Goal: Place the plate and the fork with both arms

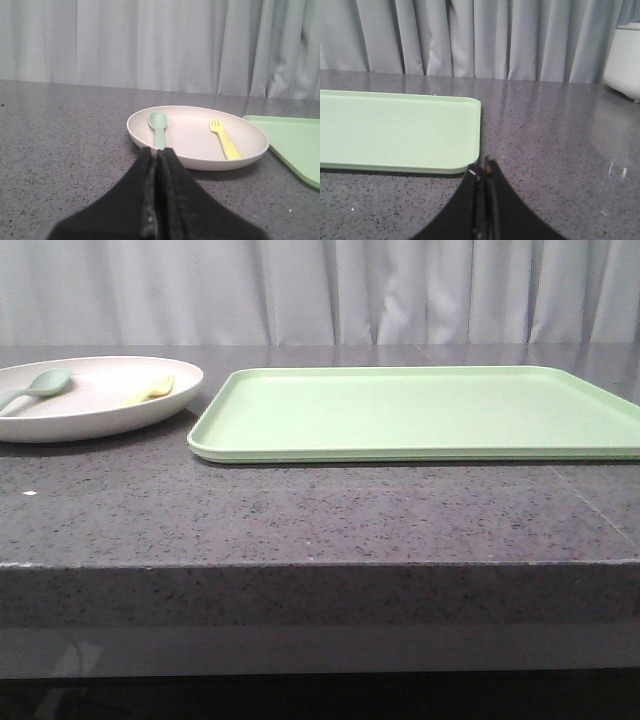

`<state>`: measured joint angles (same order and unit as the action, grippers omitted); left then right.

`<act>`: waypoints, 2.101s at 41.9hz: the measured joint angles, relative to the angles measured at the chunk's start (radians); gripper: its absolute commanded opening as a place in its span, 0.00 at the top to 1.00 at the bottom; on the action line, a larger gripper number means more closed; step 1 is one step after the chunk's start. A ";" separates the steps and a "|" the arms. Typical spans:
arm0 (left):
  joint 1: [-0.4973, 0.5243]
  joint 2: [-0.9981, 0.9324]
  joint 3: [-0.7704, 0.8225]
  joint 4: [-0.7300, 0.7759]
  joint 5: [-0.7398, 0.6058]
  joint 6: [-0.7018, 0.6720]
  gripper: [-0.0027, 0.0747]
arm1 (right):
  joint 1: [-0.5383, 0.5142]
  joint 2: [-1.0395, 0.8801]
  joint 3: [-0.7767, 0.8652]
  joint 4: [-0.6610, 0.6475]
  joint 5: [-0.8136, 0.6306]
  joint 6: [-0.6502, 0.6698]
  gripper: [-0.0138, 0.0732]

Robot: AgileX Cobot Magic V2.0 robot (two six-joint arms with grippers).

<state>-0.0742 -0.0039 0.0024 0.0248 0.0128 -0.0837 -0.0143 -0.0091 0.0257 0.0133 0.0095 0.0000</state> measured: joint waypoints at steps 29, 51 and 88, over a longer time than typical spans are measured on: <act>0.000 0.000 0.000 0.000 -0.003 0.000 0.99 | 0.000 0.000 0.000 0.000 0.000 0.000 0.94; 0.000 0.000 -0.002 -0.025 -0.024 0.000 0.99 | 0.000 0.000 0.000 0.000 -0.060 0.000 0.94; 0.000 0.364 -0.689 0.057 0.560 0.000 0.99 | 0.000 0.414 -0.632 0.057 0.515 0.009 0.94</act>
<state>-0.0742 0.3606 -0.6868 0.0818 0.5732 -0.0837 -0.0143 0.4046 -0.6063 0.0706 0.5244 0.0091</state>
